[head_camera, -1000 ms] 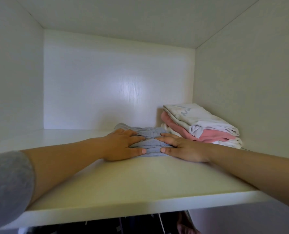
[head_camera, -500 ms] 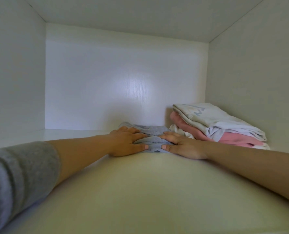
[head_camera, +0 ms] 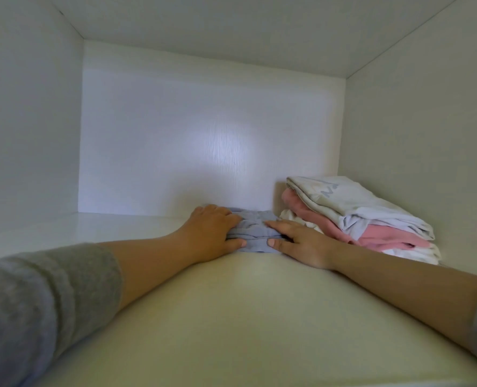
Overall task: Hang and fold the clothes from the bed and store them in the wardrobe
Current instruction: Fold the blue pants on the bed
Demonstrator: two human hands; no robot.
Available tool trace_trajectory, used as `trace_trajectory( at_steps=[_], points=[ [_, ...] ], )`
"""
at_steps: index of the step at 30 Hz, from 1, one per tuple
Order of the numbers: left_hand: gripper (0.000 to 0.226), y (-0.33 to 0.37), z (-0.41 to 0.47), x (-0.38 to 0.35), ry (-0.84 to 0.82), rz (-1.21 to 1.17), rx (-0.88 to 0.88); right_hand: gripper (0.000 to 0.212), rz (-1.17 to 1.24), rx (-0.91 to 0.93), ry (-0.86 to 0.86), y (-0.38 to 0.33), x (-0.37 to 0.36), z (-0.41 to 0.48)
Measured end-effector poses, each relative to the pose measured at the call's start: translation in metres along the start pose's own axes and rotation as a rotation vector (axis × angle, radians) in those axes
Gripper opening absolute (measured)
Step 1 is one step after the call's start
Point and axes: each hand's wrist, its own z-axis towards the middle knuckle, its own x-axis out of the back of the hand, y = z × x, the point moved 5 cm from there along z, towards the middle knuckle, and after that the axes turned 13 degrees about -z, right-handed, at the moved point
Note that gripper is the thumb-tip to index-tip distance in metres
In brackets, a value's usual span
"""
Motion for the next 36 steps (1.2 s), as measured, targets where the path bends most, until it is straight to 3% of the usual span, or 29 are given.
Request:
trace_trajectory(
  at_steps=[6, 10, 13, 17, 20, 22, 28, 36],
  points=[
    [0.03, 0.039, -0.04, 0.03, 0.084, -0.049, -0.08, 0.068, -0.075, -0.048, -0.044, -0.023, 0.018, -0.051],
    [0.022, 0.066, -0.072, 0.06, 0.088, -0.351, 0.044, 0.057, 0.084, -0.091, -0.039, -0.039, 0.031, -0.086],
    [0.023, 0.083, -0.098, 0.085, 0.194, -0.585, 0.169, 0.045, 0.238, -0.12, 0.116, -0.048, 0.044, -0.111],
    [0.018, 0.118, -0.14, 0.104, 0.379, -0.894, 0.218, 0.01, 0.617, -0.057, 0.5, -0.066, 0.058, -0.16],
    [0.017, 0.145, -0.174, 0.11, 0.539, -1.041, 0.214, 0.018, 0.933, -0.069, 0.723, -0.079, 0.054, -0.204],
    [0.016, 0.16, -0.2, 0.114, 0.676, -1.123, 0.208, 0.019, 1.103, -0.068, 0.765, -0.089, 0.041, -0.227],
    [0.02, 0.203, -0.268, 0.104, 0.948, -1.181, 0.257, 0.021, 1.337, -0.027, 0.613, -0.12, 0.004, -0.254],
    [0.018, 0.221, -0.34, 0.081, 1.026, -1.198, 0.425, 0.021, 1.331, 0.067, 0.45, -0.163, -0.029, -0.283]
  ],
)
